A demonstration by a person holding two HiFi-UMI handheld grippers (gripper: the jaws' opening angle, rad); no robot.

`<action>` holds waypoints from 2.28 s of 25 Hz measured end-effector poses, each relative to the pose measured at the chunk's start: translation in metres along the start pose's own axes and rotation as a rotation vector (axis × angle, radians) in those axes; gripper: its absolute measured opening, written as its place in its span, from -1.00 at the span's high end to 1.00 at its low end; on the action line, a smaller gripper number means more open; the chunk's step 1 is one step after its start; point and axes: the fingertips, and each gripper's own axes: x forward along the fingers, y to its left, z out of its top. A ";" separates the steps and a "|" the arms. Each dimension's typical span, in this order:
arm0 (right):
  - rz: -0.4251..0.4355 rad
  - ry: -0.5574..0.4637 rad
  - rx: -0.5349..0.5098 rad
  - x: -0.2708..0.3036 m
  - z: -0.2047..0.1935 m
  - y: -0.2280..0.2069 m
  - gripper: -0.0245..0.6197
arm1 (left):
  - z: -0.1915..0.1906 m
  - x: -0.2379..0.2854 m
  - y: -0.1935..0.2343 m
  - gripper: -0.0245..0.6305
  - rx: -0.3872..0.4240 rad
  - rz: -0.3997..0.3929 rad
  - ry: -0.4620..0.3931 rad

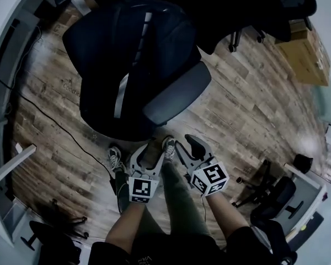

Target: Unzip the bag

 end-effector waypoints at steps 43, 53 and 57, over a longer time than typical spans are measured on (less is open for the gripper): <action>0.046 0.067 -0.006 0.018 -0.042 0.003 0.41 | -0.082 0.017 0.036 0.83 -0.220 0.181 0.072; 0.054 0.075 -0.010 0.029 -0.047 0.000 0.41 | -0.094 0.030 0.041 0.81 -0.215 0.149 0.090; 0.055 0.075 -0.009 0.031 -0.047 -0.002 0.41 | -0.085 0.038 0.038 0.47 -0.235 0.134 0.060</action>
